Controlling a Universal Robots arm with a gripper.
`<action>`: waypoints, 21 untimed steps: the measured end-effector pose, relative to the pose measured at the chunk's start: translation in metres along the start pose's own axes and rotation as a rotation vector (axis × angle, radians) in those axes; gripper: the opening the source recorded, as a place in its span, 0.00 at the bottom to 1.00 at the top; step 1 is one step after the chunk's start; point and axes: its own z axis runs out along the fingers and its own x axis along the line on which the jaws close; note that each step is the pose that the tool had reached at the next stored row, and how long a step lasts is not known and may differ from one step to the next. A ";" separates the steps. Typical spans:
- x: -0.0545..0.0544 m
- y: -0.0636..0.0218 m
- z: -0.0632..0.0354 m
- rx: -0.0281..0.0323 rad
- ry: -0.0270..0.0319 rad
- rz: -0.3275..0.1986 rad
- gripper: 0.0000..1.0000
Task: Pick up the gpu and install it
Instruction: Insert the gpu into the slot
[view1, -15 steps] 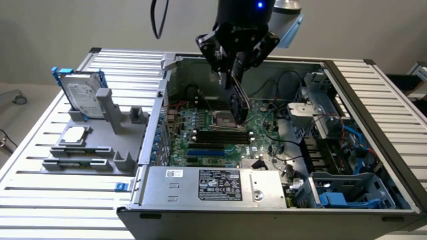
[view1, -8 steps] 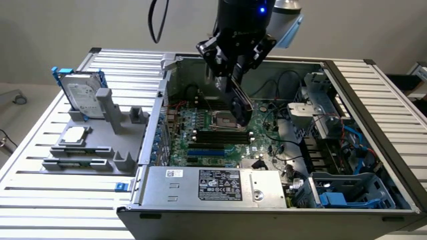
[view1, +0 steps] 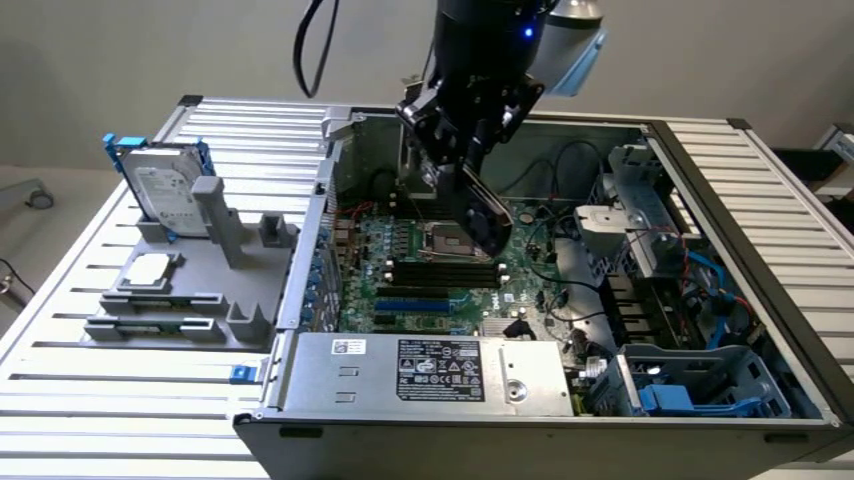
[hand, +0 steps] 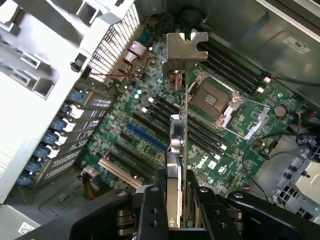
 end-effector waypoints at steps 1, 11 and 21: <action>0.000 -0.0001 0.0010 0.0004 0.0009 -0.018 0.26; 0.000 -0.0007 0.0141 0.0049 0.0083 -0.201 0.26; -0.001 -0.0013 0.0277 0.0099 0.0151 -0.382 0.26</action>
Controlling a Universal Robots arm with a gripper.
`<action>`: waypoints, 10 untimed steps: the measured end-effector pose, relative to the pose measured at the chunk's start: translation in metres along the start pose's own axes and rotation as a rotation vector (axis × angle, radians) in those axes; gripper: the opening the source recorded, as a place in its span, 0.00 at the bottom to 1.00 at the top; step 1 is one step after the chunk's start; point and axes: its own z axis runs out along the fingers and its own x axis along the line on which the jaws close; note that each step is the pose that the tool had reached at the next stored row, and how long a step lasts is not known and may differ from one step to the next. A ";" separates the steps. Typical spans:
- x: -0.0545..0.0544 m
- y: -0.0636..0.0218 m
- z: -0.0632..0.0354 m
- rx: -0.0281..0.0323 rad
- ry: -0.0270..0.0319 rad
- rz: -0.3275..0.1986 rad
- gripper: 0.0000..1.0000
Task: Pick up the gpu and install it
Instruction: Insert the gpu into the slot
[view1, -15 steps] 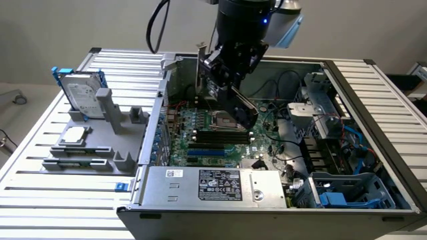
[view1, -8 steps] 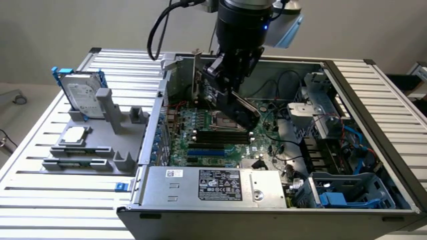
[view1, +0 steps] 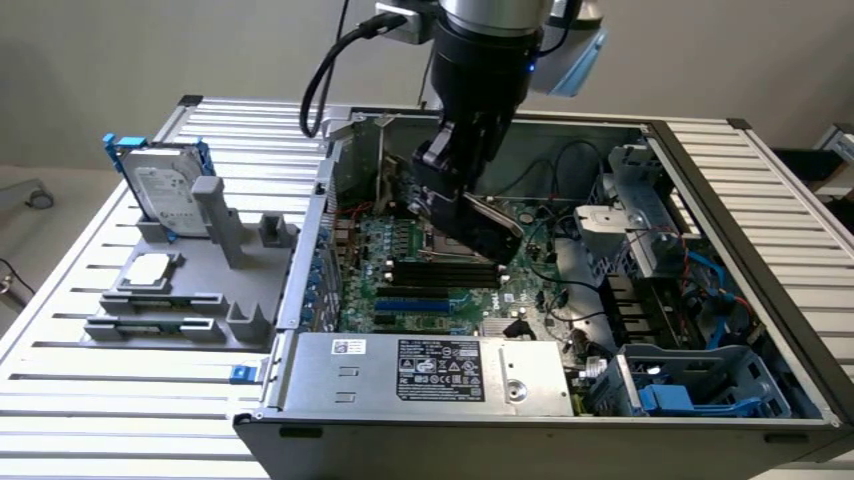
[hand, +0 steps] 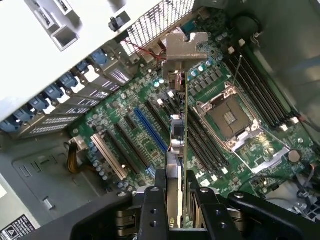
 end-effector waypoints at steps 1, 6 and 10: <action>0.000 -0.0001 0.0014 0.0006 0.0006 -0.018 0.26; 0.000 -0.0004 0.0084 0.0037 0.0035 -0.108 0.26; 0.000 -0.0006 0.0136 0.0065 0.0057 -0.182 0.26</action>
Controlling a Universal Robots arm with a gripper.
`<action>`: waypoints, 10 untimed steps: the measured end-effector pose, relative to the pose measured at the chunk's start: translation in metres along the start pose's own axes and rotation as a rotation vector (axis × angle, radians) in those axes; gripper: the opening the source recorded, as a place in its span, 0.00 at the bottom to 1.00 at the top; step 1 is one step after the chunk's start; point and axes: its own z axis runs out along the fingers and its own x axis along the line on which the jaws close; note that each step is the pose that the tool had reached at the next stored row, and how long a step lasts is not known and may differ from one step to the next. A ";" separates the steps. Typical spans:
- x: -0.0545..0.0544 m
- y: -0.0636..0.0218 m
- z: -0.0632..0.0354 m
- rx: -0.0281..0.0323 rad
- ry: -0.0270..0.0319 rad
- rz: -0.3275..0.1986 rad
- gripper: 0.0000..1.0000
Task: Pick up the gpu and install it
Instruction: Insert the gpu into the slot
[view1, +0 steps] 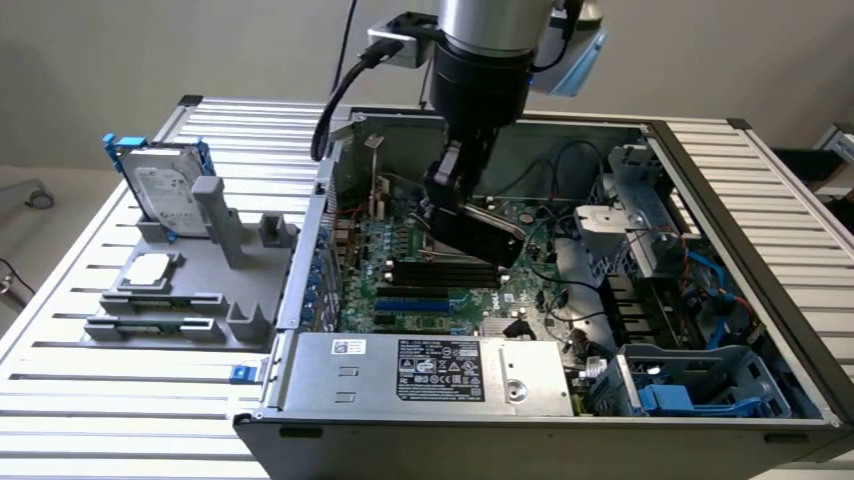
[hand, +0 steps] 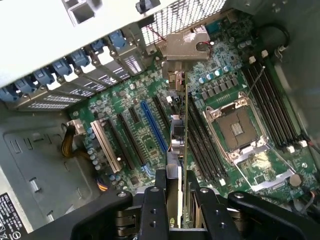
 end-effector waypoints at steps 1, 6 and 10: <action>0.000 0.0000 0.0011 0.0008 0.0006 -0.018 0.26; 0.000 -0.0003 0.0066 0.0043 0.0027 -0.109 0.26; 0.000 -0.0004 0.0096 0.0062 -0.0006 -0.180 0.26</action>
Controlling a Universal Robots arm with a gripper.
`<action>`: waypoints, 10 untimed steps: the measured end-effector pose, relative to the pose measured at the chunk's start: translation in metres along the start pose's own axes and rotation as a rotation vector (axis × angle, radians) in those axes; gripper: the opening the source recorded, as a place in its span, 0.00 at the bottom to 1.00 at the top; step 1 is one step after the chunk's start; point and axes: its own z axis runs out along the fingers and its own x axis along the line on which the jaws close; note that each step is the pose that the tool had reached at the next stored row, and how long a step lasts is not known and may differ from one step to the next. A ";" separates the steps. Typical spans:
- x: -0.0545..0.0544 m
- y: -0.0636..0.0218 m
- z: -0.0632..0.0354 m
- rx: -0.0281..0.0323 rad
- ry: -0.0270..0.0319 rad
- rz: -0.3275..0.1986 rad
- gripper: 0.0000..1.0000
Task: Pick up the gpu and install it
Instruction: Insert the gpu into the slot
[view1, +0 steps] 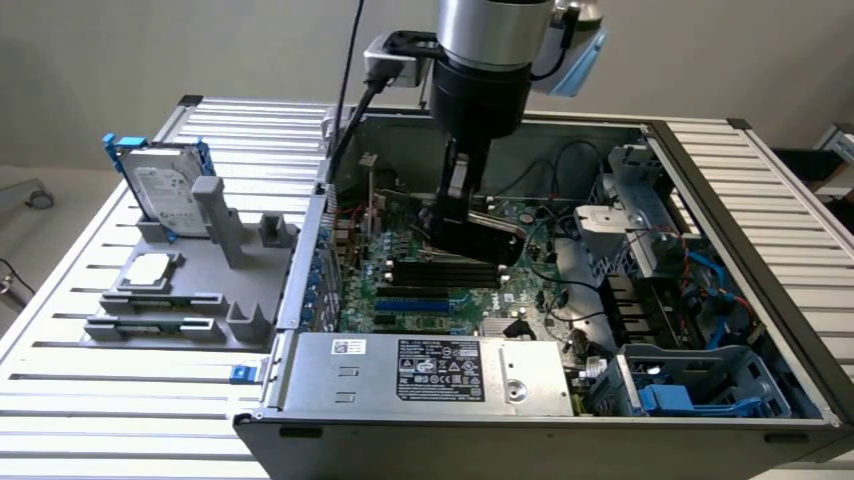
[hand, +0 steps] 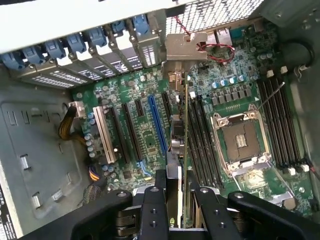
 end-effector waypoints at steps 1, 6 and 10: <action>0.000 0.0000 0.0006 0.0004 -0.0014 -0.017 0.26; 0.000 -0.0001 0.0038 0.0012 -0.0124 -0.101 0.26; 0.000 -0.0002 0.0065 -0.0005 -0.0246 -0.165 0.26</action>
